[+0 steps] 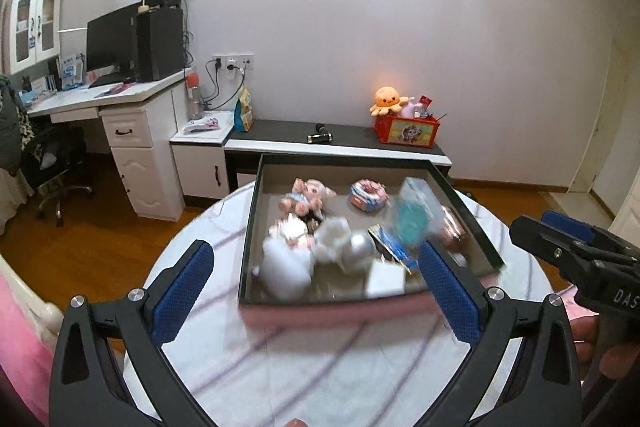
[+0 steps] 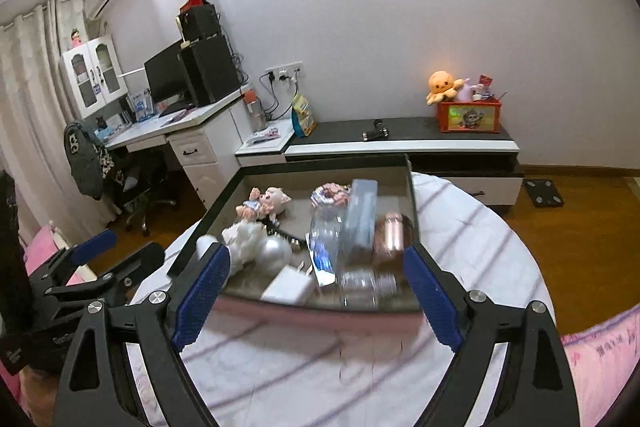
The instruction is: Organize rigid objects
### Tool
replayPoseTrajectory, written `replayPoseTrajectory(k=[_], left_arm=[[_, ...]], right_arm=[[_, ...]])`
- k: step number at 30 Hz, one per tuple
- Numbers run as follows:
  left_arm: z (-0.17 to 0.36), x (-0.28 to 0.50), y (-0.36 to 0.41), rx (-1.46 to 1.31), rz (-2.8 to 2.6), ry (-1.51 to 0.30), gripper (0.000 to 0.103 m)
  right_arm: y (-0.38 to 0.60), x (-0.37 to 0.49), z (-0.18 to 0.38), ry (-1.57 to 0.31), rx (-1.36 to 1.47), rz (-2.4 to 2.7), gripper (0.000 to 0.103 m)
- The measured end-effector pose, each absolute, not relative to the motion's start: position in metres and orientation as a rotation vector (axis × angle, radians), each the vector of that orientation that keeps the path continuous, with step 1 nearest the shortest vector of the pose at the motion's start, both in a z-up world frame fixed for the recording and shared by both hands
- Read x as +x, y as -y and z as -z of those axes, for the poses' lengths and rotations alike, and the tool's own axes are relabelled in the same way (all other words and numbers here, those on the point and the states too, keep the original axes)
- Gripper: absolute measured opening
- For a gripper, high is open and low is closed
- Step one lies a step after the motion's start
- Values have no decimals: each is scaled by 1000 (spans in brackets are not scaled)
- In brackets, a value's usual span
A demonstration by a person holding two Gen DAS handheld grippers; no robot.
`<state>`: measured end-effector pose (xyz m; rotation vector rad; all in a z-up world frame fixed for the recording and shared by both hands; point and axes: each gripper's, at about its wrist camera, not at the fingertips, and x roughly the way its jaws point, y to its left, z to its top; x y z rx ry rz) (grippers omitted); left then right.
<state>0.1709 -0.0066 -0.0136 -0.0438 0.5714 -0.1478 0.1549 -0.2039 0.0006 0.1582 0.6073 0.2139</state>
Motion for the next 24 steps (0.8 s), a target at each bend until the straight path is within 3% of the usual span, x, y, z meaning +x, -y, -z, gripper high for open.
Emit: replayPoseTrajectory(k=[17, 24], left_arm=[[9, 34, 7, -40, 100, -488, 103], [-4, 28, 3, -59, 84, -465, 103]], right_arm=[[196, 28, -1, -487, 120, -112, 90], [199, 12, -14, -430, 114, -57, 90]])
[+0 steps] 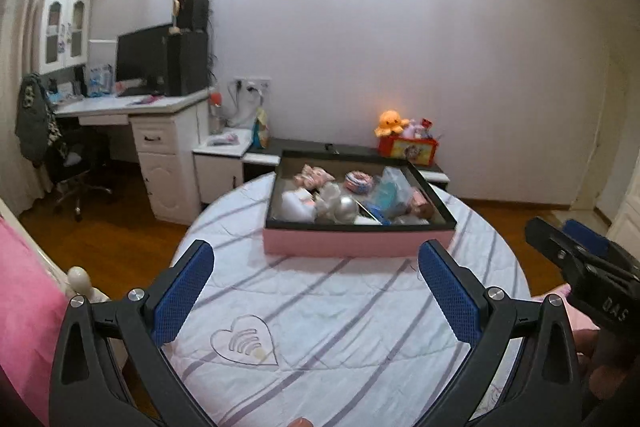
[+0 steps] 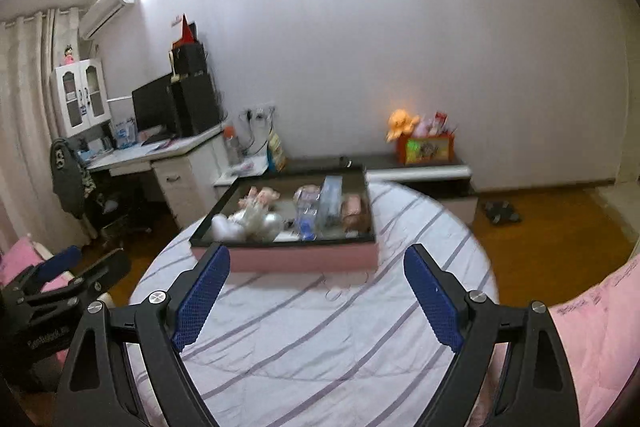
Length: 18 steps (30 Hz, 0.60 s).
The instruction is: Organize rigid objects
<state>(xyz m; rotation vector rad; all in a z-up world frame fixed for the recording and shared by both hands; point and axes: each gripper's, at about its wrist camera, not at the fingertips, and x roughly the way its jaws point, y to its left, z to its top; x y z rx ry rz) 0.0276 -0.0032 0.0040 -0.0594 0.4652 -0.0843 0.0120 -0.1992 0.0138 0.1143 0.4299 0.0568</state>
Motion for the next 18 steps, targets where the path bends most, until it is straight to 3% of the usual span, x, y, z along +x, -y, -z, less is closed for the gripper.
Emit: replayPoseTrajectory(k=[18], left_arm=[[-19, 2, 2, -47, 71, -444, 103]], right_arm=[[190, -11, -17, -418, 102, -53, 90]])
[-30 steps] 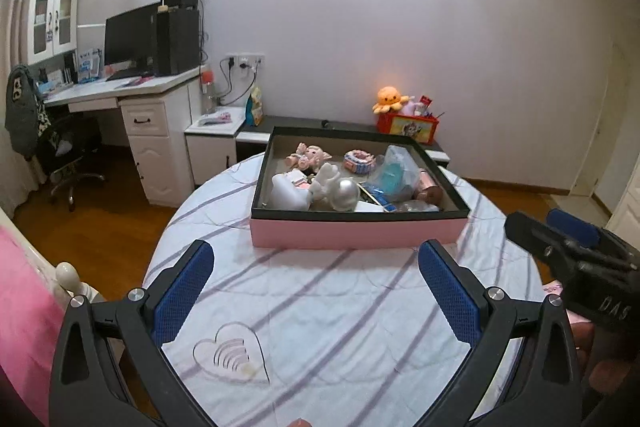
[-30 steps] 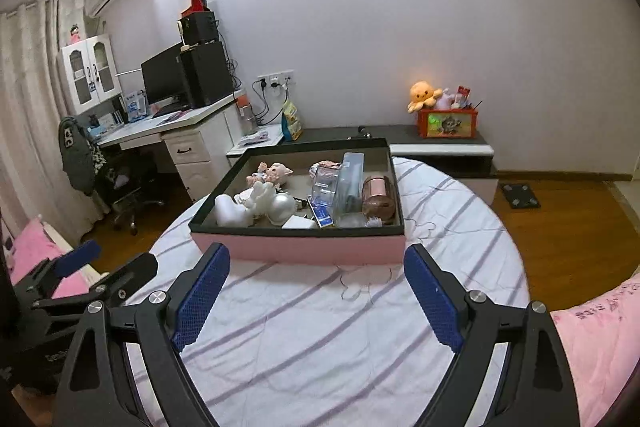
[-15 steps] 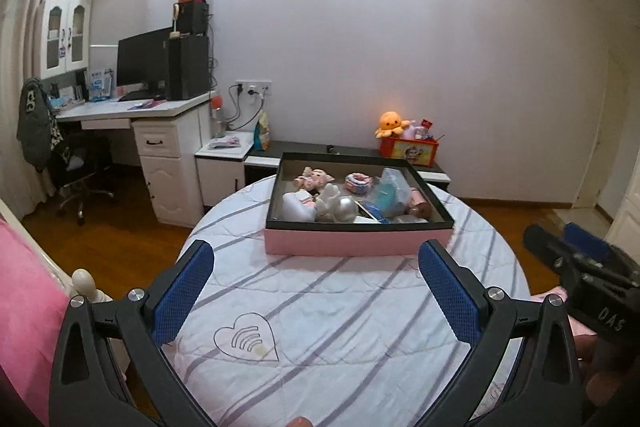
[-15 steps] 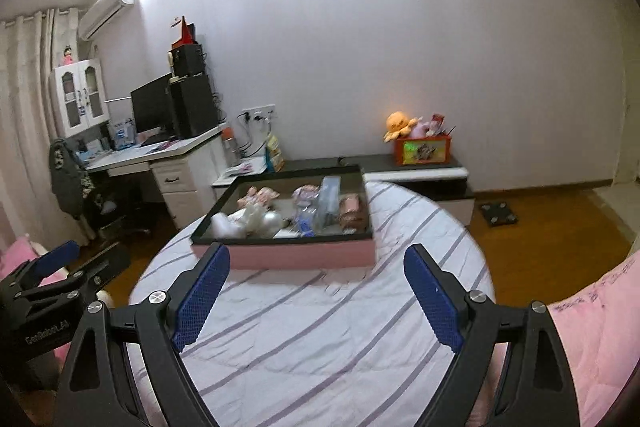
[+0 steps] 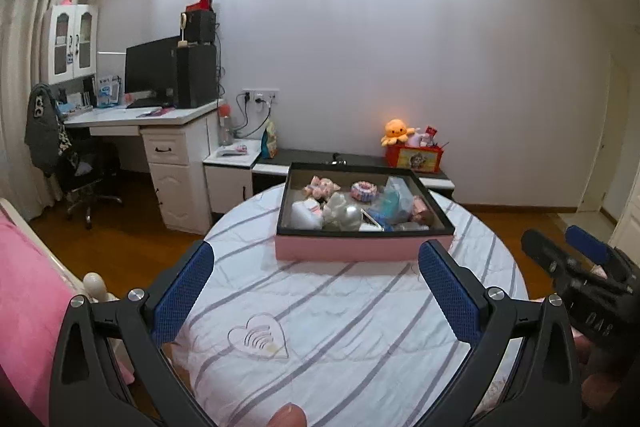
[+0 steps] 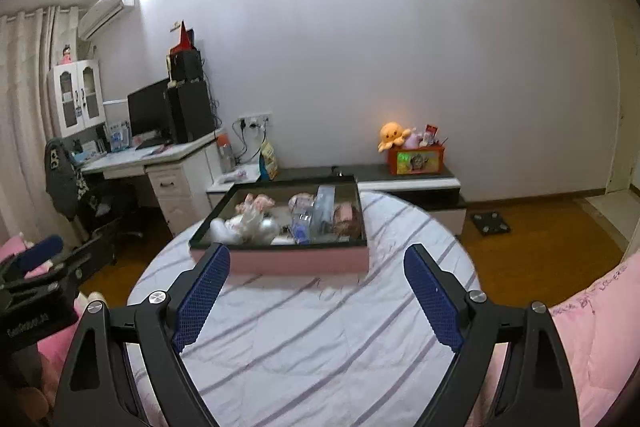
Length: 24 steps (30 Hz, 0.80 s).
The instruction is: Organize rigid objects
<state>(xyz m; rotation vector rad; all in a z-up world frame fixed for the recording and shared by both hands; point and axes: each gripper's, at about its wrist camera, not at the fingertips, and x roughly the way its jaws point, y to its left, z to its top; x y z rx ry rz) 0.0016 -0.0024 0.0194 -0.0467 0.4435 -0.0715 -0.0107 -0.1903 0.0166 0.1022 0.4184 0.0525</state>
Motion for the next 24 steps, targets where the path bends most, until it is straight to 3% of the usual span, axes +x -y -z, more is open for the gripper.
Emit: replayPoseTrajectory(k=[24], left_arm=[[-25, -17, -6, -71, 53, -416, 103]], right_arm=[[184, -25, -21, -396, 81, -44, 90]])
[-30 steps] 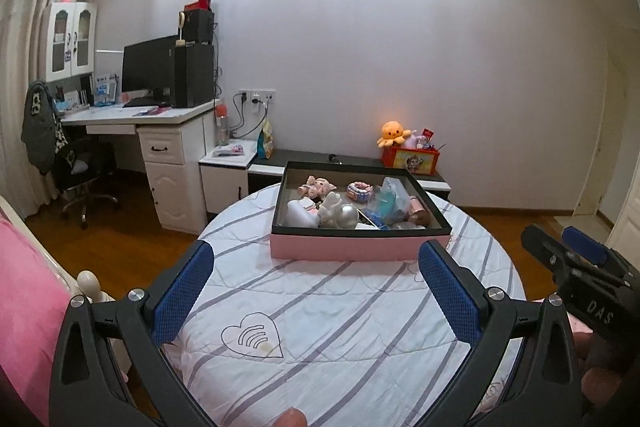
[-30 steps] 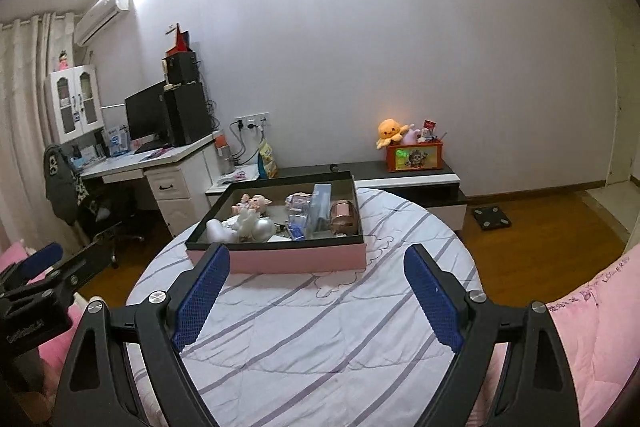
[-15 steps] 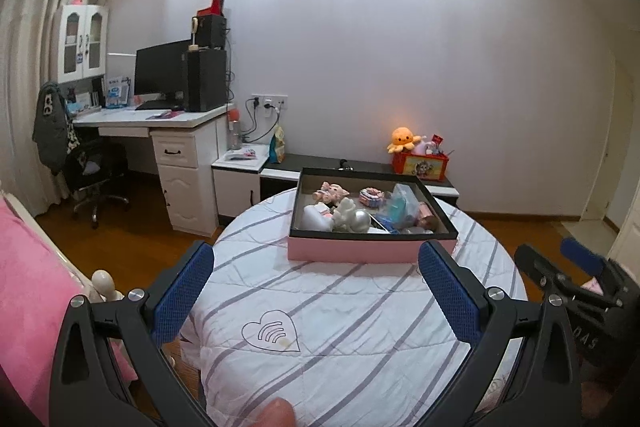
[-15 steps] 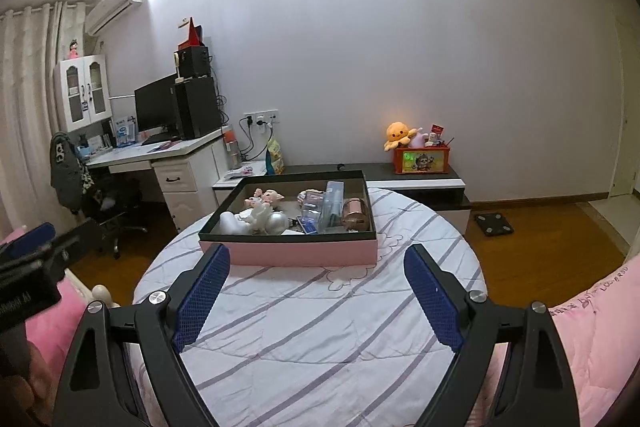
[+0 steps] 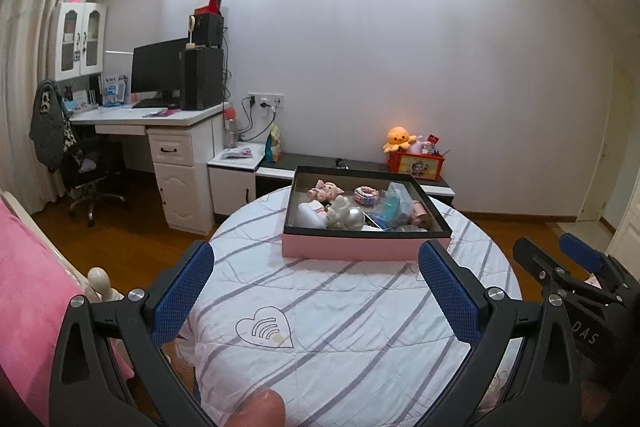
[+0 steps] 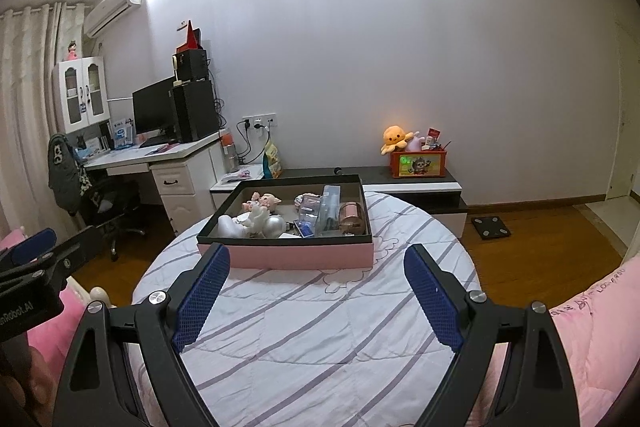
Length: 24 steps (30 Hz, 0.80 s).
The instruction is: Organize rigid objects
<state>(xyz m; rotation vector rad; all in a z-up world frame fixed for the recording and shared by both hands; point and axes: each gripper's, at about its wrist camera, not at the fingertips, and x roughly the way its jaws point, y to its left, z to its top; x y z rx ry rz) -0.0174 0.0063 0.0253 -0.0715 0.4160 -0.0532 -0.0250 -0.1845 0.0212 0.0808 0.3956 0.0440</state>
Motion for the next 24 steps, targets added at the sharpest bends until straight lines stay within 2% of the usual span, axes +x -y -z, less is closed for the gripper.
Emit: replayPoseTrajectory(k=[24], left_arm=[[-23, -16, -3, -54, 84, -416, 103]], right_arm=[[185, -21, -18, -414, 78, -38, 90]])
